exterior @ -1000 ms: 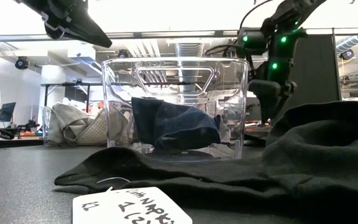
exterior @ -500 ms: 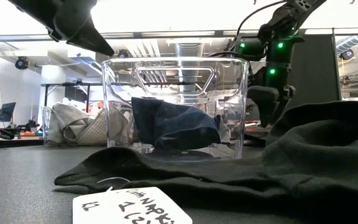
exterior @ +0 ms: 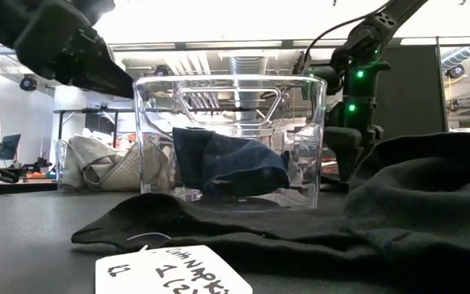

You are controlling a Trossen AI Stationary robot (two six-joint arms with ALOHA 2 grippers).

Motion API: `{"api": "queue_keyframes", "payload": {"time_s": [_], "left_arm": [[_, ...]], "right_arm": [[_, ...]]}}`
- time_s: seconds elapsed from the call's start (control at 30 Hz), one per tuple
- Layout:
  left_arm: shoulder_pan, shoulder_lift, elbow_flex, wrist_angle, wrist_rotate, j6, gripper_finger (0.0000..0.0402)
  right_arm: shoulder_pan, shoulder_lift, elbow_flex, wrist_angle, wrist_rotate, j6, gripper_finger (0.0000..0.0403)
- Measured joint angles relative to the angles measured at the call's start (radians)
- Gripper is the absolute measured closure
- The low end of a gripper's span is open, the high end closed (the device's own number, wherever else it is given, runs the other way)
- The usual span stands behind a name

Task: Sort towels by color in basket
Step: Put the top black towel into the bottom transparent bin

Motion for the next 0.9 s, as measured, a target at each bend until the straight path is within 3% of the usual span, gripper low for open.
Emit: {"api": "queue_keyframes", "payload": {"time_s": [0.1, 0.23, 0.43, 0.63, 0.77, 0.9], "left_arm": [[0.001, -0.002, -0.028, 0.107, 0.072, 0.103, 0.0402], [-0.003, -0.003, -0.029, 0.149, 0.077, 0.119, 0.0402], [-0.003, -0.003, -0.009, 0.157, -0.045, 0.117, 0.0402], [-0.002, -0.003, 0.007, 0.153, -0.084, 0.146, 0.0402], [-0.002, -0.003, 0.007, 0.153, -0.128, 0.146, 0.0402], [-0.002, -0.003, 0.007, 0.161, -0.145, 0.144, 0.0402]], "right_arm": [[-0.011, -0.013, 0.0, -0.02, 0.003, 0.008, 0.0122], [-0.013, -0.024, 0.001, -0.017, 0.001, 0.008, 0.0129], [-0.017, -0.002, 0.001, -0.01, 0.001, -0.003, 0.0137], [-0.032, 0.055, -0.002, -0.001, 0.003, -0.031, 0.0156], [-0.036, 0.098, 0.0, 0.006, -0.001, -0.03, 0.0212], [-0.036, 0.092, -0.001, 0.008, 0.009, -0.04, 0.0324]]}}
